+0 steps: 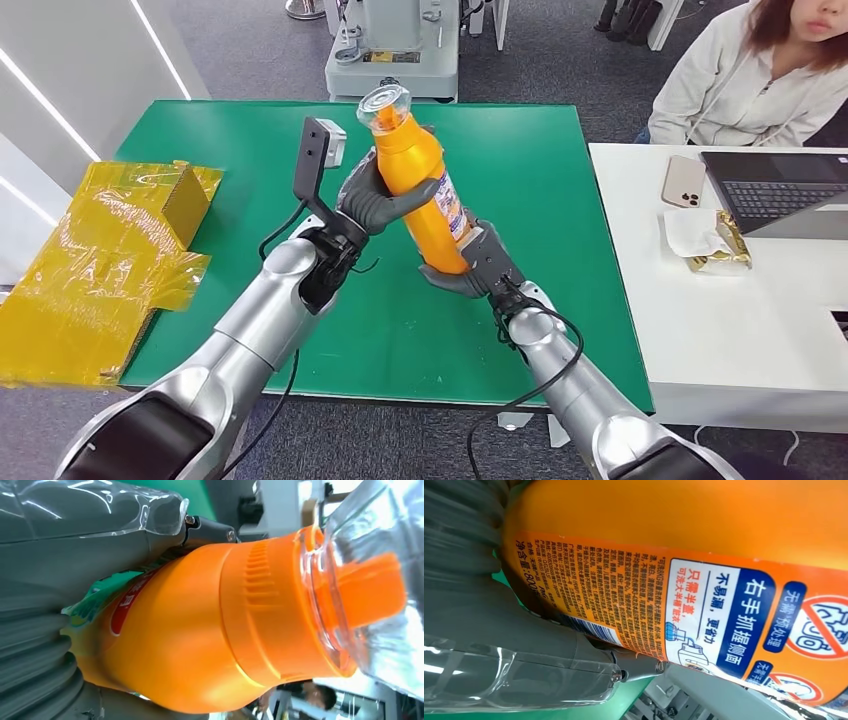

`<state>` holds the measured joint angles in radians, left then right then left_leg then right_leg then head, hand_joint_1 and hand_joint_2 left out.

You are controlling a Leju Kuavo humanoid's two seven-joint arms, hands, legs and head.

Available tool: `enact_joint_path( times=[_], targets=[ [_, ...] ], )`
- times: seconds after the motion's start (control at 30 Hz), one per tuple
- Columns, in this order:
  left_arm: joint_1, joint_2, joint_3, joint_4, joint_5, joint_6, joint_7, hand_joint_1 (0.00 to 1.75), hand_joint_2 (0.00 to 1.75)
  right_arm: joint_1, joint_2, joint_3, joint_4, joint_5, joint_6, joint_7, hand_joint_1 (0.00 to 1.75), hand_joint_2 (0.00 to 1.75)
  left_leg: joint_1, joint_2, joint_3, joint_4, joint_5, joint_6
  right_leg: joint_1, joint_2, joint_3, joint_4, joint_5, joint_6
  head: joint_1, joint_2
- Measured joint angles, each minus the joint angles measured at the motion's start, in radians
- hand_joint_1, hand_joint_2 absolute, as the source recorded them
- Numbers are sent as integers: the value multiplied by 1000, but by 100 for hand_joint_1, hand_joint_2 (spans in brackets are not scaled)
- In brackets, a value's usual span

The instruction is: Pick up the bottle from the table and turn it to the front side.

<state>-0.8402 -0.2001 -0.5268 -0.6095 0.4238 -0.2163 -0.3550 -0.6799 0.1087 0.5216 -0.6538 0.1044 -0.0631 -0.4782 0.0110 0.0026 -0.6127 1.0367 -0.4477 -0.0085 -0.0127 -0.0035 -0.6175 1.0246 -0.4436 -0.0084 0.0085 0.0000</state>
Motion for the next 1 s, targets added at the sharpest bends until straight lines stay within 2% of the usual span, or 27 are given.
enact_joint_path(
  times=[0.33,0.47,0.73,1.0],
  targets=[
    [13,0,0,-37,-17,13,-4,175,175,0,14,-16,-9,0,6,-1,166,175,0,0,0,0,0,0,0,0,0,0,0,0,0,0],
    [13,1,0,-41,-22,13,-4,175,175,1,16,-18,-15,-2,10,2,0,175,0,0,0,0,0,0,0,0,0,0,0,0,0,0],
    [12,14,4,-41,-48,33,-26,175,175,51,9,-32,-124,-33,37,-6,0,175,0,0,0,0,0,0,0,0,0,0,0,0,0,0],
    [11,61,28,-27,-94,68,-63,175,175,171,-39,-31,-384,-50,52,-9,0,175,0,0,0,0,0,0,0,0,0,0,0,0,0,0]
  ],
)
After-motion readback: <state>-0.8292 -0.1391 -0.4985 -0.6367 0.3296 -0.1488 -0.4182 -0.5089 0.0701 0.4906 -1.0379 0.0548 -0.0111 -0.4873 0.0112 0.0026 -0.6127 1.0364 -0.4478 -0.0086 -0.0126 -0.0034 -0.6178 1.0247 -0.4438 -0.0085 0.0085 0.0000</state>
